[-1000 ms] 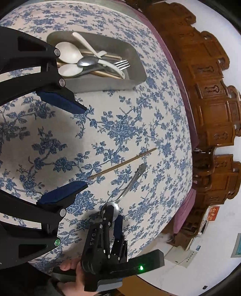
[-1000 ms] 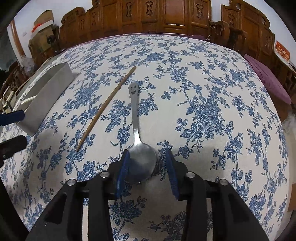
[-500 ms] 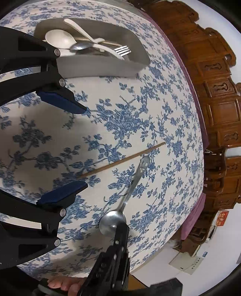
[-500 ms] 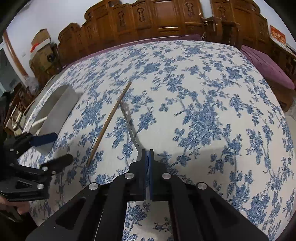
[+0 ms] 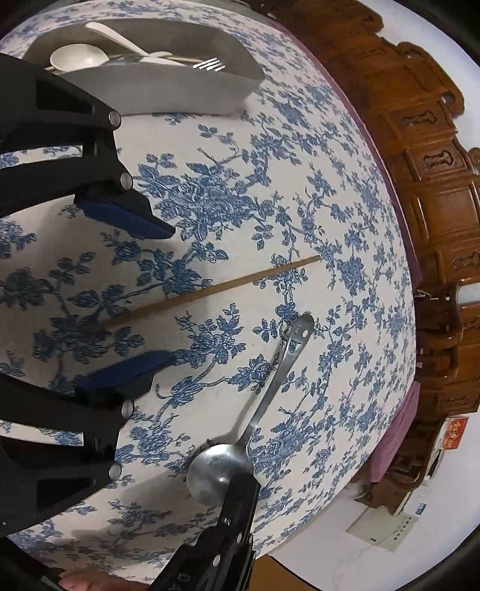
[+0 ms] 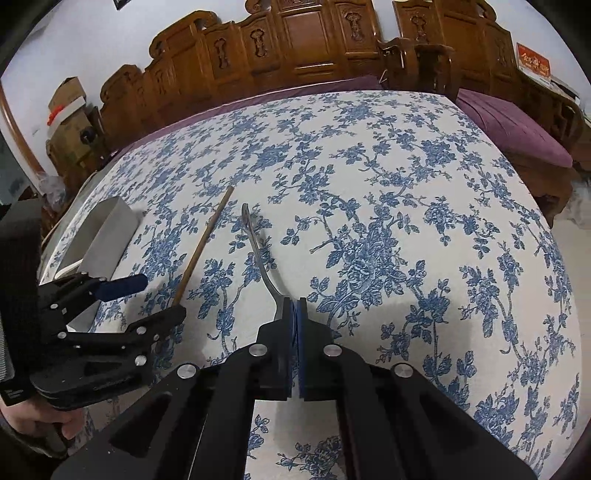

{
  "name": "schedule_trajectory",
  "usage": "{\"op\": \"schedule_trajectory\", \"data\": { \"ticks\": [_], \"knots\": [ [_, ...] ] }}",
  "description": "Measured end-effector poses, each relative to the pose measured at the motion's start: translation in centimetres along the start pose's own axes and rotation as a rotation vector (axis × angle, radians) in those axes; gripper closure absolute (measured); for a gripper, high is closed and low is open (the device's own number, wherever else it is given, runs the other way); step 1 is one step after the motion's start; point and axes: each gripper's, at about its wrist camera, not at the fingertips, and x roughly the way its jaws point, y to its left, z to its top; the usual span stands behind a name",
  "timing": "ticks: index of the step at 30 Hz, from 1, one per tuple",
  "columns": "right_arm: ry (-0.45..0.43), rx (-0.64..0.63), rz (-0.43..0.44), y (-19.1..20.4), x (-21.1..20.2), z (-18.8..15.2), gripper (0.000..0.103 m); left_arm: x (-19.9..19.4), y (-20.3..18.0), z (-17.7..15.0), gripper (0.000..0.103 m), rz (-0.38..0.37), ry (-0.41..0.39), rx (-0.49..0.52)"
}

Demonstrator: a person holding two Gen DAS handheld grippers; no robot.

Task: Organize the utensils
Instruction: 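Grasp the brown chopstick with the left tool while right holds the metal spoon, then carry the chopstick into the tray with the left tool while right carries the spoon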

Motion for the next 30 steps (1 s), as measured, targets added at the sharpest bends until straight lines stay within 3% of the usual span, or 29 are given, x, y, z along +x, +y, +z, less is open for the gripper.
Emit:
{"op": "schedule_trajectory", "data": {
  "ticks": [2, 6, 7, 9, 15, 30],
  "knots": [
    [-0.002, 0.007, -0.004, -0.2, 0.0, 0.0, 0.1, 0.6, 0.0, 0.1, 0.064, -0.001, 0.016, -0.003],
    [-0.002, 0.008, -0.014, -0.2, 0.1, 0.0, 0.1, 0.8, 0.5, 0.1, 0.071, -0.03, 0.021, -0.033],
    [-0.002, 0.007, -0.013, -0.2, 0.0, 0.0, 0.1, 0.8, 0.7, 0.1, 0.083, -0.041, 0.02, -0.041],
    [-0.004, 0.007, -0.011, -0.2, 0.0, 0.0, 0.1, 0.7, 0.8, 0.0, 0.097, -0.043, 0.023, -0.047],
    [-0.015, 0.0, -0.014, 0.2, -0.3, -0.1, 0.1, -0.1, 1.1, -0.4, 0.098, -0.046, 0.027, -0.058],
    [-0.047, -0.024, -0.031, 1.7, -1.3, -0.4, 0.1, -6.0, 4.4, -1.1, 0.099, -0.009, -0.066, -0.074]
  ]
}}
